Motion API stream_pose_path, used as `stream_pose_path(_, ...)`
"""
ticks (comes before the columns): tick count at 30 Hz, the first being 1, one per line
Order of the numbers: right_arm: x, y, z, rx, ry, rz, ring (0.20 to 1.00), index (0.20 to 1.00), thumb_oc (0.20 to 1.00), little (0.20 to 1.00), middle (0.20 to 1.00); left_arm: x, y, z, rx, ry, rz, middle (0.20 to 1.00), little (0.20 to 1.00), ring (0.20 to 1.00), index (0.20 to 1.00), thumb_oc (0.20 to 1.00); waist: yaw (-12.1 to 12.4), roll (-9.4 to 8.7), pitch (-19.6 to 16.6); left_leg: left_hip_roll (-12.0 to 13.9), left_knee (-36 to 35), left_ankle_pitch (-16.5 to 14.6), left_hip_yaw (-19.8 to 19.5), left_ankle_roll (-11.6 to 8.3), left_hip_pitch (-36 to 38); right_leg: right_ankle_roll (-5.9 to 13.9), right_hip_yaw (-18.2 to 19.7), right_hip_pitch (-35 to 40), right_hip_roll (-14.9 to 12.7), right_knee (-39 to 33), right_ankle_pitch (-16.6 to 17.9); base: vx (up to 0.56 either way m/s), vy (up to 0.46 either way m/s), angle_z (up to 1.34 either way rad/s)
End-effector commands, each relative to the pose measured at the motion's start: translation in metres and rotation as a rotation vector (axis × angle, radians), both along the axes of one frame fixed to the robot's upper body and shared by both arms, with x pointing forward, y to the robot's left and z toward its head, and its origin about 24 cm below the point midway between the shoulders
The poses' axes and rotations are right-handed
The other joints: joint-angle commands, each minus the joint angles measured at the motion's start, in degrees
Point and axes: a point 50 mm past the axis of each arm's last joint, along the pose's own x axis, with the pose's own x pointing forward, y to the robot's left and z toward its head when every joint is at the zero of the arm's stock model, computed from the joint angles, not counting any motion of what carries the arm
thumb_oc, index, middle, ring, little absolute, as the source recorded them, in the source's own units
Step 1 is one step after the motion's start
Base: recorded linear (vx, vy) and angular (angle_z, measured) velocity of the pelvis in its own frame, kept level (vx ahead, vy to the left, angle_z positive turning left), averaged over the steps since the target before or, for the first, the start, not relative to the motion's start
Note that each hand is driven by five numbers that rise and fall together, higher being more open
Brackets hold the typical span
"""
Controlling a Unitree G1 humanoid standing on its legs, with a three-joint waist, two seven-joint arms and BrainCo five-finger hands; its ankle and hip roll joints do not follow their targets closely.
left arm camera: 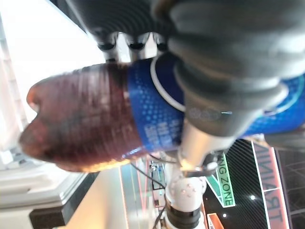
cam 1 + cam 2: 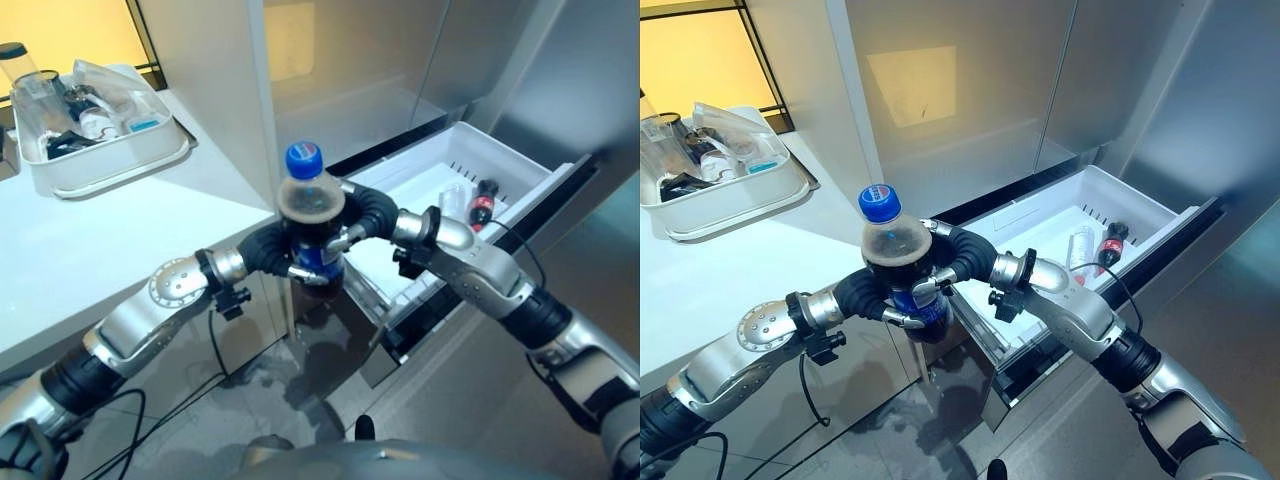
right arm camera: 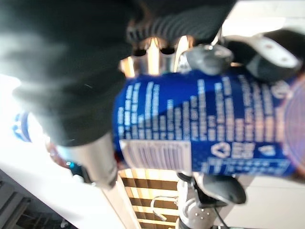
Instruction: Take the drinks into the refrigerator
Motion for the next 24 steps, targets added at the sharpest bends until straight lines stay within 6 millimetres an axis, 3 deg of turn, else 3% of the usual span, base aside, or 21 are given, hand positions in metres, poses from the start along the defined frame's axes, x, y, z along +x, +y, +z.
stream_pose_path(1,-0.005,0.024,0.012,0.156,0.058,0.062,0.200,0.200,0.200,0.200,0.200,-0.003,-0.036,0.051,-0.203,-0.209,-0.164,0.762,0.762,0.762,0.762,0.762,0.7,0.42,-0.8,-1.8,0.1,-3.1,-4.9,2.65,-0.1,3.61,-4.5,1.3,-1.9,7.3,-5.6,0.03,0.009,0.00)
stream_pose_path(2,-0.004,0.023,0.012,0.172,0.067,0.049,0.200,0.200,0.200,0.200,0.200,-0.003,-0.036,0.049,-0.205,-0.199,-0.160,1.000,1.000,1.000,1.000,1.000,0.6,0.59,-0.7,-1.7,0.1,-3.7,-5.0,2.69,0.3,3.68,-4.5,1.7,-1.8,7.3,-6.1,0.03,0.009,-0.01)
stream_pose_path(12,0.012,-0.002,0.012,0.352,0.139,-0.144,0.200,0.200,0.200,0.200,0.200,-0.005,-0.017,0.022,-0.232,-0.037,-0.060,1.000,1.000,1.000,1.000,1.000,0.8,0.73,-0.6,-1.8,0.1,-3.9,-4.6,2.92,0.5,3.84,-4.2,1.6,-1.8,7.3,-6.1,0.00,0.001,0.00)
stream_pose_path(17,0.021,-0.025,0.012,0.455,0.174,-0.268,0.200,0.200,0.200,0.200,0.200,-0.008,-0.006,0.011,-0.259,0.022,0.003,1.000,1.000,1.000,1.000,1.000,0.8,0.76,-0.6,-1.8,0.1,-4.1,-4.4,3.02,0.6,3.87,-4.0,1.4,-1.7,7.4,-6.1,0.00,0.000,0.00)
stream_pose_path(18,0.023,-0.037,0.010,0.479,0.181,-0.324,0.200,0.200,0.200,0.200,0.200,-0.009,0.000,0.007,-0.267,0.039,0.036,1.000,1.000,1.000,1.000,1.000,0.8,0.75,-0.6,-1.8,0.1,-4.1,-4.4,3.11,0.6,3.87,-4.0,1.3,-1.7,7.5,-6.1,0.00,0.000,0.00)
stream_pose_path(24,0.026,-0.059,0.008,0.513,0.181,-0.418,0.200,0.200,0.200,0.200,0.200,-0.011,0.011,-0.001,-0.286,0.070,0.101,1.000,1.000,1.000,1.000,1.000,0.7,0.71,-0.6,-1.8,0.1,-4.2,-4.4,3.16,0.6,3.84,-3.9,1.3,-1.6,7.5,-6.2,0.00,0.000,0.00)
